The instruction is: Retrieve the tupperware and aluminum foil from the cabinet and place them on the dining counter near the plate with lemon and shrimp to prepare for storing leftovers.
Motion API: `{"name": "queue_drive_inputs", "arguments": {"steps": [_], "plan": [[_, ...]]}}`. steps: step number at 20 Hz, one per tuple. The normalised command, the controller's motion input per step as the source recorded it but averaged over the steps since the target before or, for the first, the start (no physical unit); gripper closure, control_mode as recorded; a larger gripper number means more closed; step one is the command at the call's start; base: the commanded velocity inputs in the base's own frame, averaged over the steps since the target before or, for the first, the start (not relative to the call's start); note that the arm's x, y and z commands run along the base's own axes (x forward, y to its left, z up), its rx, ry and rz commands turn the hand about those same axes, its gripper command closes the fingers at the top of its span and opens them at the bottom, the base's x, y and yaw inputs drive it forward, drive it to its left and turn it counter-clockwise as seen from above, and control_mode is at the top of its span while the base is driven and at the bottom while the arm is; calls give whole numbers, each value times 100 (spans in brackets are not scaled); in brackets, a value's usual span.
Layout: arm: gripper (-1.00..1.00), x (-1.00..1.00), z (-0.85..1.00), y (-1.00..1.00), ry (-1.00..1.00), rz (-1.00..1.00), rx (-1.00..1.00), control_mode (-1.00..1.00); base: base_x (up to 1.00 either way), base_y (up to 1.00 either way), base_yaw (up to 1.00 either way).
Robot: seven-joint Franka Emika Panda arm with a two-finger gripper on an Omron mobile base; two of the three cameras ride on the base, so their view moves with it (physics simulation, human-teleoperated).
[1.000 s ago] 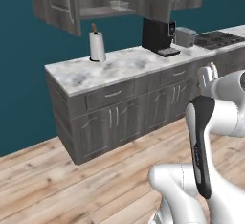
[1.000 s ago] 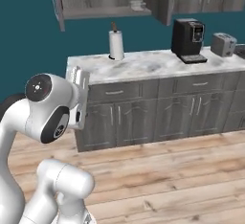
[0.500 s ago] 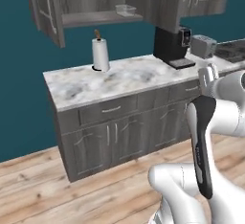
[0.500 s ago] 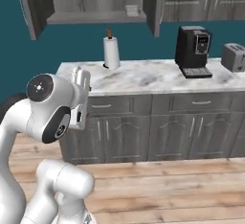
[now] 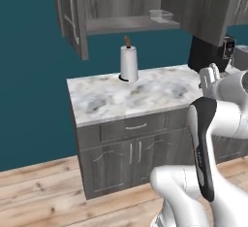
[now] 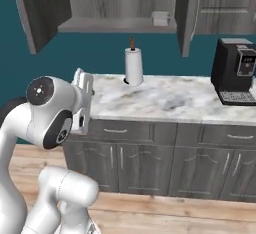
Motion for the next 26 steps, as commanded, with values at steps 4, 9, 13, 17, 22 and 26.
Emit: {"name": "queue_drive_inputs", "arguments": {"steps": [4, 9, 13, 17, 22, 26], "plan": [[-100, 0, 0, 0, 0, 0, 0, 100, 50, -54, 19], [-100, 0, 0, 0, 0, 0, 0, 100, 48, -53, 18], [-100, 0, 0, 0, 0, 0, 0, 100, 49, -33, 15], [-100, 0, 0, 0, 0, 0, 0, 100, 70, -20, 8], [-100, 0, 0, 0, 0, 0, 0, 100, 71, -30, 7], [-100, 0, 0, 0, 0, 0, 0, 100, 65, -35, 5]]}}
